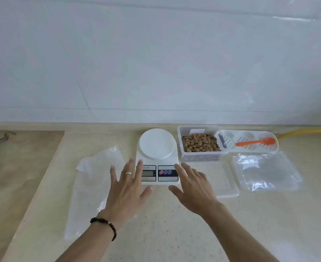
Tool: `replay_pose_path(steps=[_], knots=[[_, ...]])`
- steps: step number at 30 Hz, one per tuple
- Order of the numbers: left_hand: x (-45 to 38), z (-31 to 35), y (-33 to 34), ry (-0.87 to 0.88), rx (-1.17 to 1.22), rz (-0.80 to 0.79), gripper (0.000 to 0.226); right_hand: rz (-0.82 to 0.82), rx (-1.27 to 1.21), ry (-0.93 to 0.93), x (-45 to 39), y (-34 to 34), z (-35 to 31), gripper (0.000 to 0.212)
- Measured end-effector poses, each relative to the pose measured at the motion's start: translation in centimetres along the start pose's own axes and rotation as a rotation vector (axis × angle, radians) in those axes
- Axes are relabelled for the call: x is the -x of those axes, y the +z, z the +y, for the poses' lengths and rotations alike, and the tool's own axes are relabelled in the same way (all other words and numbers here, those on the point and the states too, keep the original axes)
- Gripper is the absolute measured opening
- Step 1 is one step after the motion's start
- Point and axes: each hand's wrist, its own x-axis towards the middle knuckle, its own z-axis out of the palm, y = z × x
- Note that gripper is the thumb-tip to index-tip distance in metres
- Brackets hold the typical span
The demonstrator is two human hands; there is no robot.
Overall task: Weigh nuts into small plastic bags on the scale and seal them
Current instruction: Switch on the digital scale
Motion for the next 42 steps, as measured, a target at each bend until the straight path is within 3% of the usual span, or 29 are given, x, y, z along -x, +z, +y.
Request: replay_pose_path(steps=[4,8,16,27,42], knots=[[-2.8,-0.5,2.0,0.028,-0.047,0.001,0.086,-0.027,-0.028,0.034,-3.1,2.4,-0.1,0.075],[-4.6,-0.4,2.8,-0.020,-0.028,-0.101,0.101,-0.056,0.002,0.026,-4.7,4.2,-0.6,0.080],[-3.7,-0.4,3.8,-0.002,-0.018,-0.045,0.107,0.005,0.014,0.060,-3.9,5.7,-1.8,0.084],[6.2,2.8,5.1,0.001,-0.057,-0.025,0.095,0.049,0.047,0.056,6.2,8.7,-1.8,0.079],[18.9,7.3,5.9,-0.023,0.169,-0.108,0.095,0.140,-0.143,0.032,18.9,12.3,-0.2,0.075]])
